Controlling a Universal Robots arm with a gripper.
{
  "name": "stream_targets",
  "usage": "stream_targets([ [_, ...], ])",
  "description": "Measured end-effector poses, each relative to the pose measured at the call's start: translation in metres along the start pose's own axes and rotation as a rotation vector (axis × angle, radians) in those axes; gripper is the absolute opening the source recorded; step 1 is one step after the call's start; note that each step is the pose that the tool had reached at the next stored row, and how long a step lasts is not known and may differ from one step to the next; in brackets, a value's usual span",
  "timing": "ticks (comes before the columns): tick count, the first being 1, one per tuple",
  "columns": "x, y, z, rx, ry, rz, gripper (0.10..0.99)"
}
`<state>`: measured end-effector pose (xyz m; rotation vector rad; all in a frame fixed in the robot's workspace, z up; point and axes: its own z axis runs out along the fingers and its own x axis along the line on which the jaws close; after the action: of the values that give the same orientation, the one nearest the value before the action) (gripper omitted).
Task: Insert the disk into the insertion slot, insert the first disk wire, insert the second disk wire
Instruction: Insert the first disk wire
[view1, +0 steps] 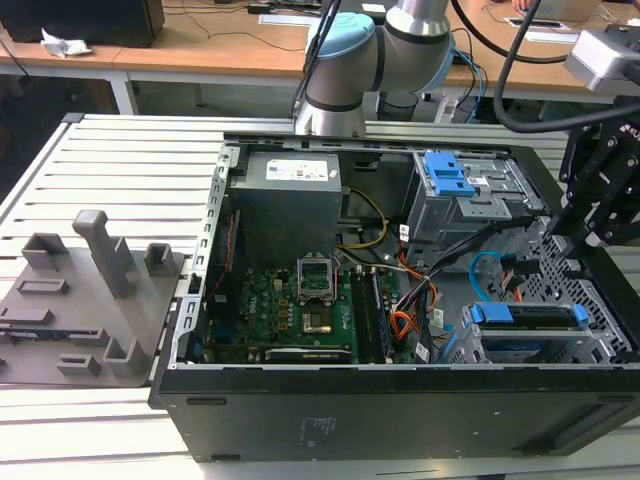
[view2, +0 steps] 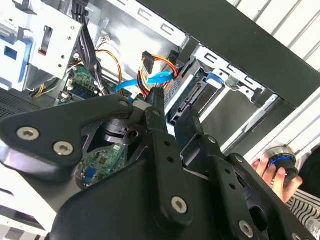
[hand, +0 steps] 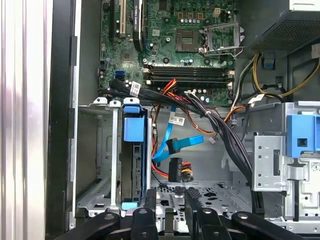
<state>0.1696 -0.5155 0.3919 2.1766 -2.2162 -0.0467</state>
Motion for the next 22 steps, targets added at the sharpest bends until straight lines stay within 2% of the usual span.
stream_targets([
  [10,0.0000,-0.0007,0.0052,0.000,-0.0001,0.000,0.361],
  [18,-0.0001,-0.0006,0.0164,0.000,0.0002,0.000,0.361],
  [19,0.0000,0.0020,0.0184,0.000,0.0003,0.000,0.361],
  [20,0.0000,0.0095,0.0210,0.000,0.0012,0.000,0.361],
  [22,0.0000,0.0141,0.0235,0.000,0.0021,0.000,0.361],
])
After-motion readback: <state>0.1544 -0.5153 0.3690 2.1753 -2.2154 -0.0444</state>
